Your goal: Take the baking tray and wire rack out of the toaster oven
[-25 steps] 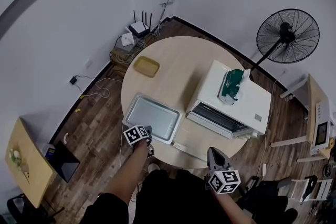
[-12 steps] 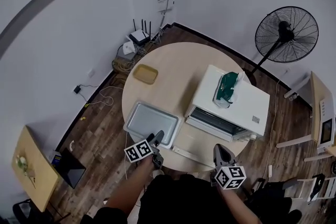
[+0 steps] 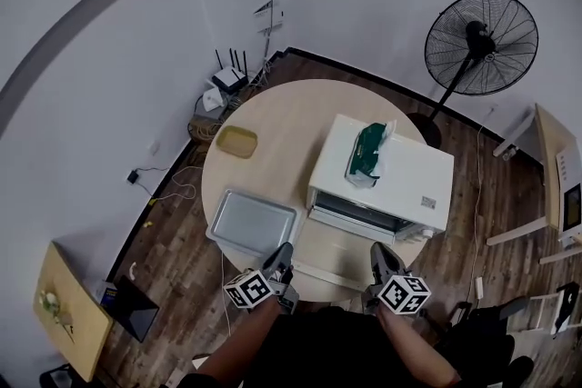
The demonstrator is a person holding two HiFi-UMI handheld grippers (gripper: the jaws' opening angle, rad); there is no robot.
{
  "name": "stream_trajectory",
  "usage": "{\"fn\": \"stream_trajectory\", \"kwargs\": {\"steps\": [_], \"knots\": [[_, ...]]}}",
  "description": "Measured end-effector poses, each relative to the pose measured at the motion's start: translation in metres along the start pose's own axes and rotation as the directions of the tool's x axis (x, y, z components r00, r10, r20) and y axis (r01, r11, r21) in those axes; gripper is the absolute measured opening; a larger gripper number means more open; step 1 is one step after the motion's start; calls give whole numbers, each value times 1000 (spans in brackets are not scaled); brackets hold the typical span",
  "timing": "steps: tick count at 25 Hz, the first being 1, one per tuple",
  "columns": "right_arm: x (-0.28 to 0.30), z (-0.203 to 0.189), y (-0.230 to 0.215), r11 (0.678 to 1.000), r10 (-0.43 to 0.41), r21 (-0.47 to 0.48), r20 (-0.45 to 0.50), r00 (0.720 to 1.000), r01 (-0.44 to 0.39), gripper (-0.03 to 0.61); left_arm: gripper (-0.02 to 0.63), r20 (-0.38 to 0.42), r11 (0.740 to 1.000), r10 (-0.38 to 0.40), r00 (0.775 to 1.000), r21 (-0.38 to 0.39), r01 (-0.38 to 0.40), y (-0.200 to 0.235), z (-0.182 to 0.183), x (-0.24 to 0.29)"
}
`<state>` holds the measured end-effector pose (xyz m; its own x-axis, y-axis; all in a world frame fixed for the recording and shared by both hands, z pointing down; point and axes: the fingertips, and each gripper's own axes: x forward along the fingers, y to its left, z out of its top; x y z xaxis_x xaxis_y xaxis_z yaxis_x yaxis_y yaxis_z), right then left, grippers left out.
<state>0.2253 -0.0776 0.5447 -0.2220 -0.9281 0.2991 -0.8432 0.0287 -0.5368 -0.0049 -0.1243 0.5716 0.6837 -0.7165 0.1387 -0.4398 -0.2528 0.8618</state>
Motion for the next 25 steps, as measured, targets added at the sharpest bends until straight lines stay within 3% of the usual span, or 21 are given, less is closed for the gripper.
{"fn": "stream_trajectory", "kwargs": {"steps": [5, 8, 11, 14, 17, 21, 25], "knots": [[15, -14, -31, 995, 15, 97, 13, 1000, -16, 2, 18, -25, 993, -47, 999, 106, 49, -34, -14, 5], [29, -25, -47, 975, 35, 221, 26, 999, -40, 5, 18, -17, 985, -76, 997, 152, 78, -45, -14, 6], [42, -26, -66, 922, 22, 384, 95, 995, -57, 48, 18, -12, 975, -52, 999, 215, 53, -46, -11, 8], [58, -24, -88, 842, -15, 533, 179, 984, -85, 91, 18, -2, 971, -28, 1000, 237, 28, -47, -8, 8], [77, -25, -104, 784, -38, 610, 227, 973, -112, 137, 18, 5, 962, 5, 1000, 274, -6, -49, -12, 9], [99, -27, -119, 746, -69, 655, 259, 963, -123, 156, 18, 3, 923, 87, 996, 375, -82, -43, -19, 13], [113, -26, -134, 719, -116, 685, 285, 952, -118, 156, 18, -9, 860, 130, 992, 498, -108, -45, -21, 22]]}}
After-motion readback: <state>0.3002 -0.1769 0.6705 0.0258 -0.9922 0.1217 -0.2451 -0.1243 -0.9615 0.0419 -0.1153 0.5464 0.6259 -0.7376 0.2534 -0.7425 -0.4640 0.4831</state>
